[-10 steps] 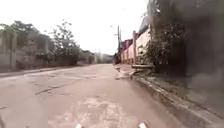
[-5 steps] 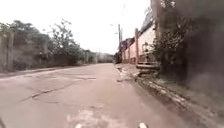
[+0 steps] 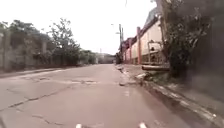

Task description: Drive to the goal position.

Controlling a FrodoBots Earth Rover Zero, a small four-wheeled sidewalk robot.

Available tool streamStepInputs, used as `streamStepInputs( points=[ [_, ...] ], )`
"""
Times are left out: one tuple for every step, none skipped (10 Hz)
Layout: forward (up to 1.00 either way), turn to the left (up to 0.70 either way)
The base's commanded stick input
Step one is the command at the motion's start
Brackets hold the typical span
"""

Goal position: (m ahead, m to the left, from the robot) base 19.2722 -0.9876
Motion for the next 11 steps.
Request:
streamStepInputs(
  points=[
    [0.85, 0.0],
    [0.85, 0.0],
    [0.85, 0.0],
    [0.85, 0.0],
    [0.85, 0.0],
    [0.85, 0.0],
    [0.85, 0.0],
    [0.85, 0.0],
    [0.85, 0.0],
    [0.85, 0.0],
    [0.85, 0.0]
  ],
)
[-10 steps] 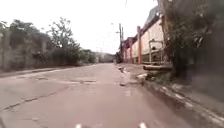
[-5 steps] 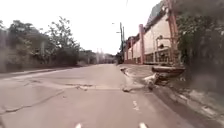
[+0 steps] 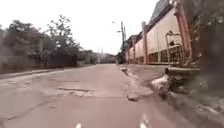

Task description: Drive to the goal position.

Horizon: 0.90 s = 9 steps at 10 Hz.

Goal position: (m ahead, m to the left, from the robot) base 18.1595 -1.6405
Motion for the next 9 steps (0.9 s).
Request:
streamStepInputs(
  points=[
    [0.85, 0.0],
    [0.85, 0.0],
    [0.85, 0.0],
    [0.85, 0.0],
    [0.85, 0.0],
    [0.85, 0.0],
    [0.85, 0.0],
    [0.85, 0.0],
    [0.85, 0.0]
  ],
)
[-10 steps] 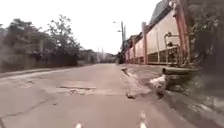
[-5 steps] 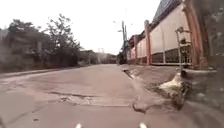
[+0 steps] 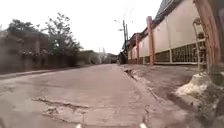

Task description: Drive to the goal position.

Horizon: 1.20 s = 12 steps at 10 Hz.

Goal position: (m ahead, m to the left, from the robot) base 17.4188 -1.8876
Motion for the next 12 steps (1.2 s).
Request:
streamStepInputs(
  points=[
    [0.85, 0.0],
    [0.85, 0.0],
    [0.85, 0.0],
    [0.85, -0.22],
    [0.85, -0.34],
    [0.85, -0.33],
    [0.85, -0.28],
    [0.85, -0.16],
    [0.85, -0.04],
    [0.85, 0.0],
    [0.85, 0.0],
    [0.85, 0.0]
  ],
)
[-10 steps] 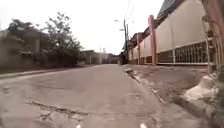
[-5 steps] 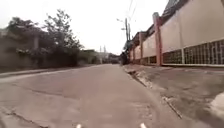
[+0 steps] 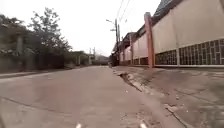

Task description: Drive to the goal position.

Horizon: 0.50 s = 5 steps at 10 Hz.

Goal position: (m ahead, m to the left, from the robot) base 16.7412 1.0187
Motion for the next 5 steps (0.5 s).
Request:
streamStepInputs(
  points=[
    [0.85, 0.0],
    [0.85, 0.0],
    [0.85, 0.0],
    [0.85, 0.0],
    [0.85, 0.0]
  ],
)
